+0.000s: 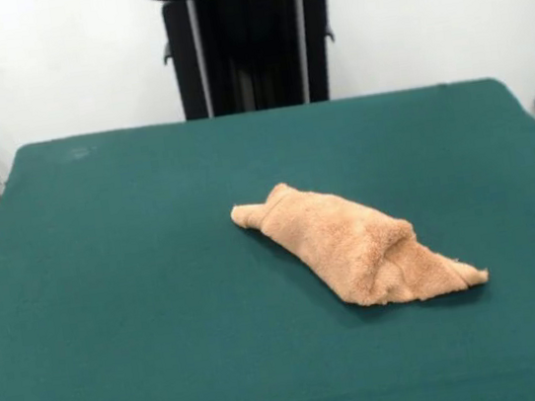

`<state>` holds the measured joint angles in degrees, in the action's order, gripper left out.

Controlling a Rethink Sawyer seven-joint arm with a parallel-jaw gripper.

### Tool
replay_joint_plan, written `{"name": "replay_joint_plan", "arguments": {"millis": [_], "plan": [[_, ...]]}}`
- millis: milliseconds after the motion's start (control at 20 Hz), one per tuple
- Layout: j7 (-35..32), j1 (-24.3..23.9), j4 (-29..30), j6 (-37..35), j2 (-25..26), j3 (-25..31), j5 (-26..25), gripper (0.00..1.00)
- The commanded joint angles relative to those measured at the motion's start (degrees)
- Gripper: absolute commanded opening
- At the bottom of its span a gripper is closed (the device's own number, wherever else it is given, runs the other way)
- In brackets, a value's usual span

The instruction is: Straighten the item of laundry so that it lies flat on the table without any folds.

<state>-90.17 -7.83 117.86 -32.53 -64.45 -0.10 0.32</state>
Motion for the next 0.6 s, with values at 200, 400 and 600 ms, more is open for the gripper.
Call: {"name": "replay_joint_plan", "arguments": {"millis": [200,400,600], "plan": [[-13.09,-1.03,-7.83,-2.87,8.60,-0.76,1.28,1.00],[-14.07,-0.36,-11.14,-8.30,8.09,-2.36,0.90,1.00],[-13.69,0.24,-16.06,-17.77,5.88,-4.23,-0.38,1.00]]}}
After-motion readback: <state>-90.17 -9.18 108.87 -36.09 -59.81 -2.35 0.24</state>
